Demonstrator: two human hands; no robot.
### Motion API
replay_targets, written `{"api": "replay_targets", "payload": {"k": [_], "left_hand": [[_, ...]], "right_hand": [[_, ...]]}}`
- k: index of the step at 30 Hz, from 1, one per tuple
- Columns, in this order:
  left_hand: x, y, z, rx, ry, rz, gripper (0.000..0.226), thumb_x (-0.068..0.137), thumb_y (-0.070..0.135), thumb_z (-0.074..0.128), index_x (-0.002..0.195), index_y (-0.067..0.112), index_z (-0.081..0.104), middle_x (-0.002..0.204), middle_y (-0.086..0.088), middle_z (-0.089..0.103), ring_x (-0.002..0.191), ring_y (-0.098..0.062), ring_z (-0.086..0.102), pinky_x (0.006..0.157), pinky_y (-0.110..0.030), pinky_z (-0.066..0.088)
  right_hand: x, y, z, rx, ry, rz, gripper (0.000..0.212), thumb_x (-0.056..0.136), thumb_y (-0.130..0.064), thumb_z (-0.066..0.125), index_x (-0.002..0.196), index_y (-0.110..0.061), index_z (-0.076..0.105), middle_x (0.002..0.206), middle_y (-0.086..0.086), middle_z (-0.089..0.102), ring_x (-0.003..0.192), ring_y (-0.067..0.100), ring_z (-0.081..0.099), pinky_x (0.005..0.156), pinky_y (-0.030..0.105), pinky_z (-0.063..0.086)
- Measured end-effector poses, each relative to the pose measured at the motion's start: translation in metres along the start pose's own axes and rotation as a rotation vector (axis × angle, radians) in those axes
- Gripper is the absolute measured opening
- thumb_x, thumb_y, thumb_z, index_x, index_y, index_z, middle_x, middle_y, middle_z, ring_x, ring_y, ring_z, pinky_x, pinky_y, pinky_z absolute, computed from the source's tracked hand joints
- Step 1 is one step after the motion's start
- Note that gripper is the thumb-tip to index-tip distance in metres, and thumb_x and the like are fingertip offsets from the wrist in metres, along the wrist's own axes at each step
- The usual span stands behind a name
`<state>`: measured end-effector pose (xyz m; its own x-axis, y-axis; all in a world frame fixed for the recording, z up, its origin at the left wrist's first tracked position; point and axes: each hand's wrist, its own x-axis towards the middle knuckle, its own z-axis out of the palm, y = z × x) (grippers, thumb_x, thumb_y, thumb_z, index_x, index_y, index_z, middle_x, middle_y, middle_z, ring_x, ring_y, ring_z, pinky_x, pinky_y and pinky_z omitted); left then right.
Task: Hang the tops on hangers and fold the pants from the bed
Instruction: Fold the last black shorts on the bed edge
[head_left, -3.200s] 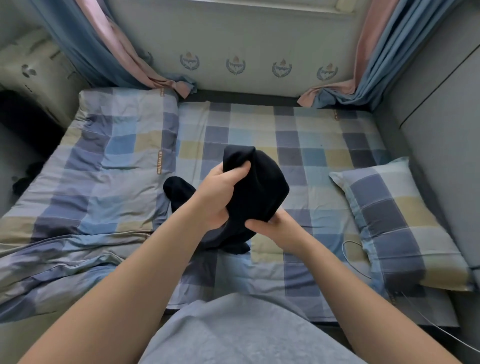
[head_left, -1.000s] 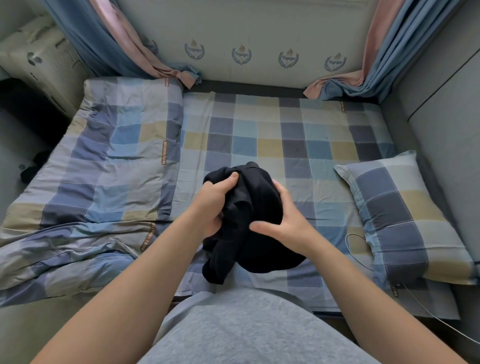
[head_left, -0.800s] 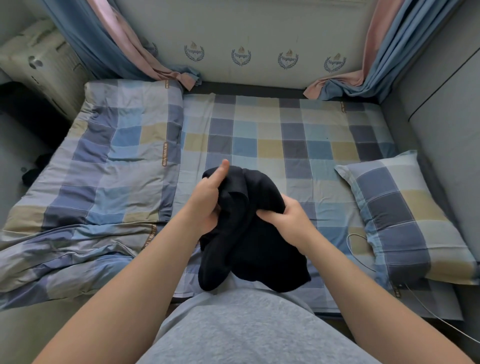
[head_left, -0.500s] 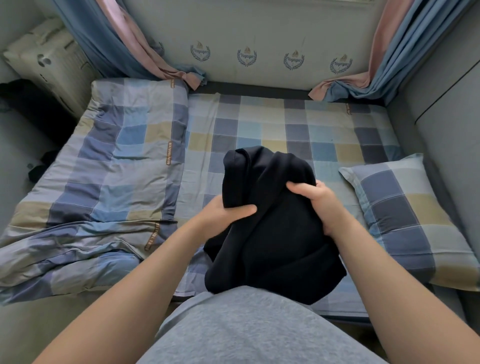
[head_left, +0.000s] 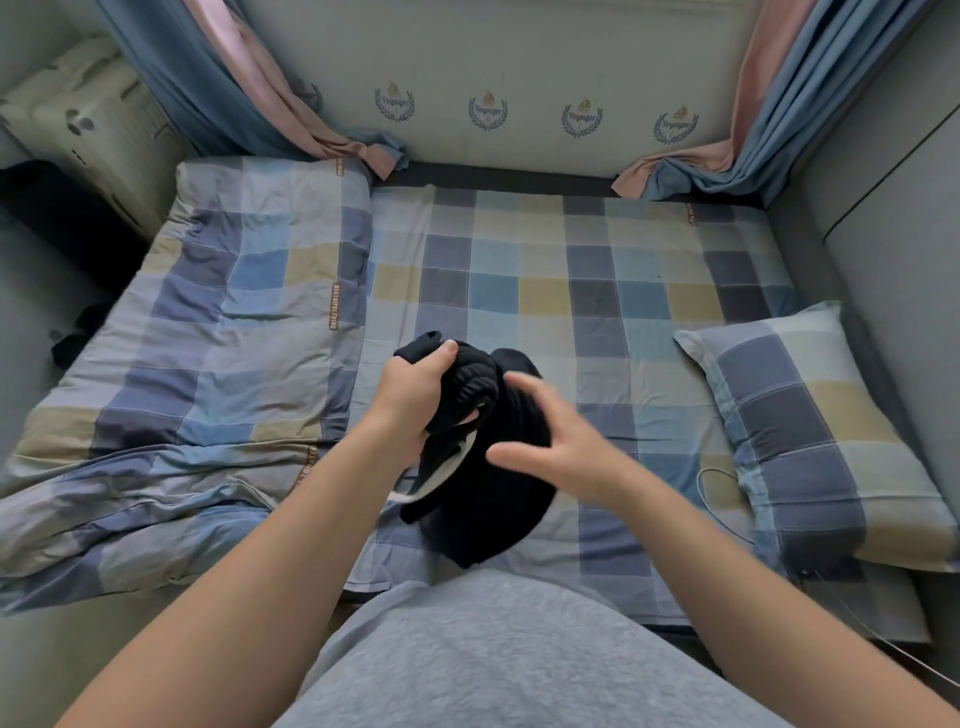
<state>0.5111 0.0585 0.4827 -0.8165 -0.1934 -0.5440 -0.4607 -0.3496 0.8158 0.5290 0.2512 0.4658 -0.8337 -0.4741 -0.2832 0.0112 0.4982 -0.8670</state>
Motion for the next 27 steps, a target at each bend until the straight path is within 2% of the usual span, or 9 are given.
{"api": "replay_targets", "payload": {"k": [3, 7, 8, 11, 13, 17, 23, 25, 27], "left_hand": [[-0.007, 0.007, 0.004, -0.014, -0.068, -0.04, 0.026, 0.101, 0.023, 0.059, 0.105, -0.001, 0.068, 0.09, -0.019, 0.075, 0.073, -0.029, 0.075, 0.057, -0.035, 0.058], [-0.017, 0.012, 0.009, -0.006, -0.164, -0.159, 0.028, 0.1, 0.026, 0.061, 0.109, 0.0, 0.064, 0.088, -0.017, 0.076, 0.07, -0.03, 0.075, 0.056, -0.033, 0.059], [-0.018, 0.012, 0.009, -0.011, -0.181, -0.186, 0.028, 0.1, 0.026, 0.061, 0.109, -0.001, 0.063, 0.086, -0.017, 0.076, 0.068, -0.029, 0.074, 0.055, -0.032, 0.059], [-0.017, 0.009, 0.007, -0.028, -0.192, -0.23, 0.028, 0.099, 0.026, 0.062, 0.109, 0.001, 0.062, 0.082, -0.015, 0.075, 0.062, -0.026, 0.073, 0.05, -0.028, 0.056], [-0.014, 0.008, 0.003, -0.03, -0.165, -0.256, 0.027, 0.099, 0.026, 0.063, 0.11, 0.002, 0.062, 0.079, -0.012, 0.075, 0.061, -0.023, 0.072, 0.05, -0.027, 0.056], [-0.011, 0.0, -0.003, -0.037, -0.148, -0.296, 0.021, 0.099, 0.024, 0.063, 0.105, 0.004, 0.063, 0.076, -0.009, 0.074, 0.06, -0.02, 0.071, 0.053, -0.027, 0.057], [-0.007, -0.007, -0.004, -0.031, -0.133, -0.312, 0.019, 0.097, 0.022, 0.064, 0.106, 0.005, 0.064, 0.075, -0.008, 0.074, 0.059, -0.018, 0.072, 0.053, -0.027, 0.057], [-0.003, -0.006, -0.011, 0.109, -0.102, -0.275, 0.025, 0.095, 0.023, 0.068, 0.11, 0.003, 0.064, 0.077, -0.009, 0.074, 0.059, -0.019, 0.071, 0.051, -0.027, 0.056], [0.005, -0.006, -0.023, 0.351, -0.037, -0.238, 0.036, 0.091, 0.023, 0.074, 0.116, 0.0, 0.061, 0.094, -0.014, 0.073, 0.069, -0.023, 0.072, 0.051, -0.03, 0.056]], "right_hand": [[0.001, 0.004, 0.028, 0.163, -0.006, 0.0, 0.099, 0.074, -0.051, 0.078, 0.155, -0.034, 0.023, 0.147, -0.016, 0.046, 0.133, -0.01, 0.041, 0.111, 0.023, 0.037], [0.013, 0.01, 0.029, 0.163, 0.214, 0.064, 0.064, 0.086, -0.043, 0.074, 0.14, -0.035, 0.041, 0.122, -0.028, 0.057, 0.109, -0.023, 0.05, 0.09, 0.014, 0.044], [0.016, 0.012, 0.027, 0.128, 0.249, 0.069, 0.052, 0.089, -0.041, 0.071, 0.134, -0.034, 0.047, 0.117, -0.024, 0.061, 0.105, -0.018, 0.055, 0.084, 0.015, 0.047], [0.026, 0.016, 0.021, -0.019, 0.254, 0.086, 0.02, 0.098, -0.024, 0.06, 0.118, -0.024, 0.059, 0.105, -0.002, 0.069, 0.098, 0.018, 0.064, 0.084, 0.04, 0.053], [0.029, 0.02, 0.016, -0.114, 0.197, 0.118, 0.018, 0.096, -0.017, 0.057, 0.112, -0.022, 0.061, 0.099, 0.002, 0.069, 0.093, 0.026, 0.063, 0.081, 0.042, 0.052], [0.028, 0.037, 0.011, -0.237, 0.15, 0.141, 0.02, 0.092, -0.013, 0.056, 0.094, -0.033, 0.056, 0.084, -0.003, 0.062, 0.082, 0.027, 0.059, 0.07, 0.038, 0.047], [0.022, 0.07, 0.008, -0.28, 0.089, 0.303, 0.018, 0.086, -0.023, 0.059, 0.08, -0.041, 0.062, 0.079, -0.007, 0.066, 0.084, 0.025, 0.062, 0.077, 0.04, 0.048], [0.019, 0.081, 0.003, -0.274, 0.109, 0.352, 0.012, 0.086, -0.022, 0.058, 0.086, -0.029, 0.068, 0.081, 0.0, 0.069, 0.085, 0.029, 0.064, 0.077, 0.043, 0.051], [0.016, 0.085, -0.005, -0.267, 0.179, 0.333, 0.012, 0.09, -0.022, 0.058, 0.087, -0.026, 0.068, 0.082, 0.001, 0.07, 0.084, 0.027, 0.064, 0.077, 0.044, 0.051]]}}
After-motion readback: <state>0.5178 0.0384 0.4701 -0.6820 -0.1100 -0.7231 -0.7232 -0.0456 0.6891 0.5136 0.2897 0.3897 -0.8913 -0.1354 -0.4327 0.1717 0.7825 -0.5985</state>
